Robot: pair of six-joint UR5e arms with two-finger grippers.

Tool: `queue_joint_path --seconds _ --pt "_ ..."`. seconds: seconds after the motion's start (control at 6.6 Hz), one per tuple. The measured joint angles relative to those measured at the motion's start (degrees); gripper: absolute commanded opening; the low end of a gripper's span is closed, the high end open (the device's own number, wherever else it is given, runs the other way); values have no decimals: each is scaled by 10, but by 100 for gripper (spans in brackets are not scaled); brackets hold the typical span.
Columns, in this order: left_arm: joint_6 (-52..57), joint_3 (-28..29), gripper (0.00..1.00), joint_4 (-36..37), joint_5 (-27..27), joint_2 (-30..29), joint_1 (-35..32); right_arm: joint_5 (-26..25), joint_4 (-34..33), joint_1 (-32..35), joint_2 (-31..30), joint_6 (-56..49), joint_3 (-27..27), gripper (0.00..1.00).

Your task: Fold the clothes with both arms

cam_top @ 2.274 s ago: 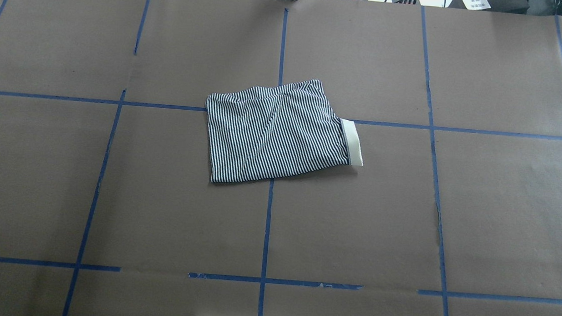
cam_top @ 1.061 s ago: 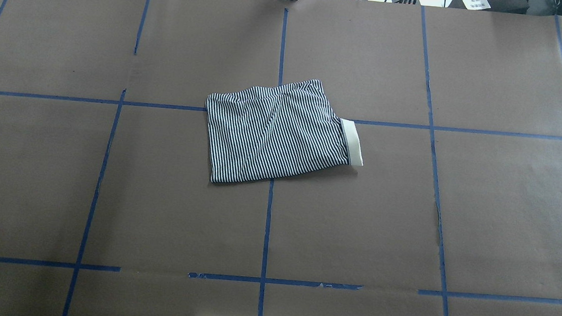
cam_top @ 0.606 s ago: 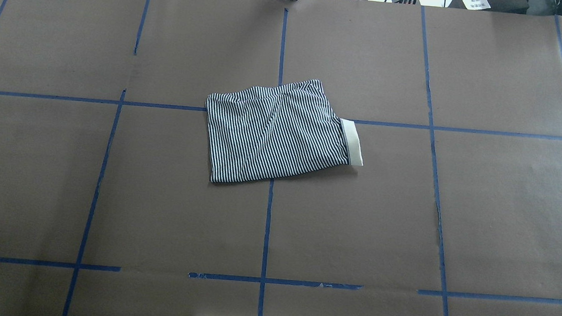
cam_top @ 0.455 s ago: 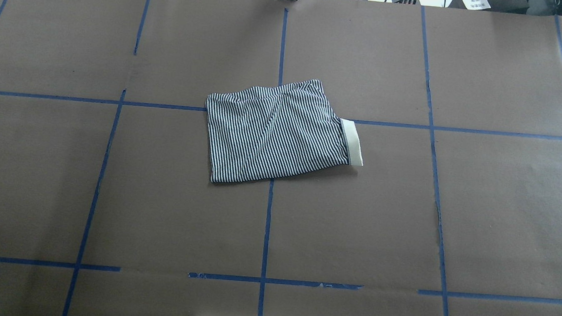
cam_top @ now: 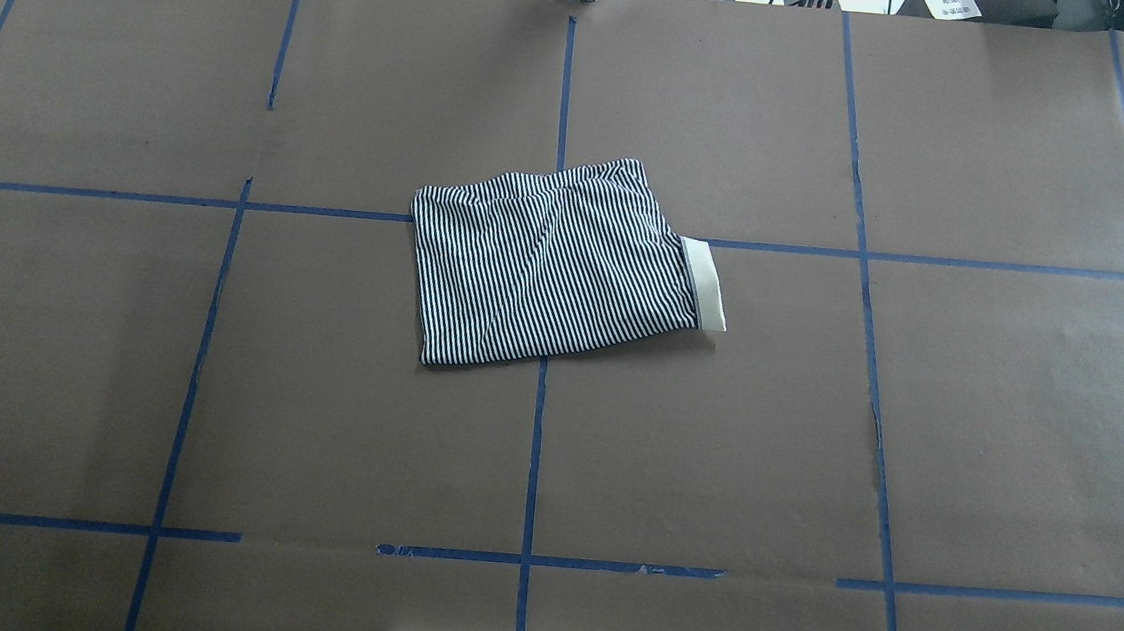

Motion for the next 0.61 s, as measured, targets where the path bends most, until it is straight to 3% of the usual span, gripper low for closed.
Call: queue_joint_path --seconds 0.61 --pt "0 -5 100 0 1 1 -1 0 0 0 -3 0 -1 100"
